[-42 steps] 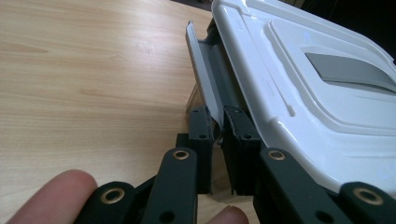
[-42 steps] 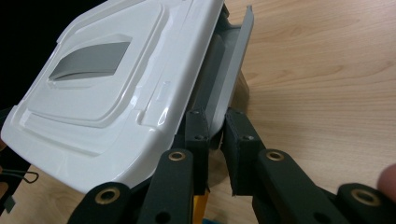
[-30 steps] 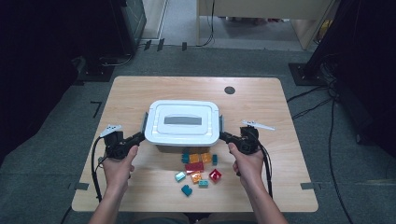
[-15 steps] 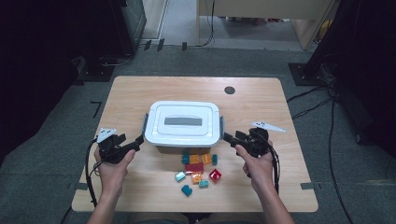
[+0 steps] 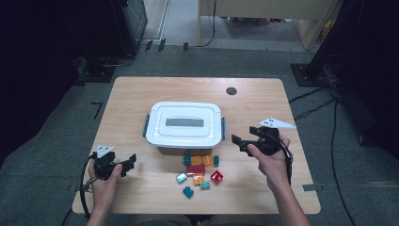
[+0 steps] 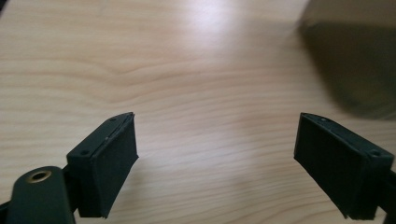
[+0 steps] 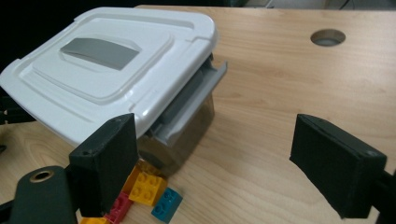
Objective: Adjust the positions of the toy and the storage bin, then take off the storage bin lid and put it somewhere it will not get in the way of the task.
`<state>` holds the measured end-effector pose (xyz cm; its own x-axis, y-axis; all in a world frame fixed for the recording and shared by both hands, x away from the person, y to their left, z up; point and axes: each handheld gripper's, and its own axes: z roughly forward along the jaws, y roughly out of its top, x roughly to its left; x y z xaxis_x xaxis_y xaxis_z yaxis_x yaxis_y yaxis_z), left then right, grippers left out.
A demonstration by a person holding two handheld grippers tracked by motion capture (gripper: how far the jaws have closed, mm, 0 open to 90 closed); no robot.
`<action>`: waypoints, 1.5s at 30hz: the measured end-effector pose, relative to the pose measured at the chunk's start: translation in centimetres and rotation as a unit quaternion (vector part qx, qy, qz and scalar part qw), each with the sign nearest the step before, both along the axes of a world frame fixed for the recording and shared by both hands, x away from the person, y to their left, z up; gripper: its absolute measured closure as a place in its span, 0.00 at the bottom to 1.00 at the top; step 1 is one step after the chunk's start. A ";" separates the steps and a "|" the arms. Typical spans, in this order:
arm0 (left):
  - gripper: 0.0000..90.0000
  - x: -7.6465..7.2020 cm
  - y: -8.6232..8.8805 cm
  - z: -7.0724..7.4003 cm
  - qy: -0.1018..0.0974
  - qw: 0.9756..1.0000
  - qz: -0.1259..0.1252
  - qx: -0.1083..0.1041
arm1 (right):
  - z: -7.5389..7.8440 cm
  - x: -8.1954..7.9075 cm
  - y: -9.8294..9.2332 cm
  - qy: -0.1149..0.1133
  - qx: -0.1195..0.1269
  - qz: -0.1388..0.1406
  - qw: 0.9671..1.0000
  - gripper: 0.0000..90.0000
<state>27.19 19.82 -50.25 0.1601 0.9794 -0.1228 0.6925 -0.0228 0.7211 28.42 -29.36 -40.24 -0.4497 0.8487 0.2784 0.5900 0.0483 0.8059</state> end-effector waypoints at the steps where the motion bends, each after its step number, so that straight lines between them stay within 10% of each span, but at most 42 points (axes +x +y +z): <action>1: 0.15 0.0 0.3 -0.3 0.005 1.000 0.000 0.000 | 0.1 0.1 0.1 -0.002 0.000 0.002 1.000 0.19; 11: 0.15 -0.3 -0.4 -1.4 -0.004 0.998 -0.019 0.063 | 1.7 1.8 2.2 -0.024 -0.040 0.059 0.997 0.30; 19: 0.14 -0.3 -0.6 -1.6 -0.015 0.998 -0.020 0.060 | 3.3 3.5 3.6 -0.058 -0.052 0.111 0.991 0.41; 25: 0.14 -0.4 -0.6 -1.6 -0.015 0.998 -0.020 0.060 | 3.3 6.2 5.0 -0.097 -0.063 0.207 0.972 0.67; 34: 0.14 -0.4 -0.6 -1.6 -0.014 0.998 -0.020 0.061 | 2.9 8.6 9.3 -0.086 -0.094 0.333 0.934 0.70; 45: 0.14 -0.4 -0.6 -1.6 -0.014 0.998 -0.023 0.061 | 1.7 10.6 13.5 -0.073 -0.130 0.373 0.916 0.61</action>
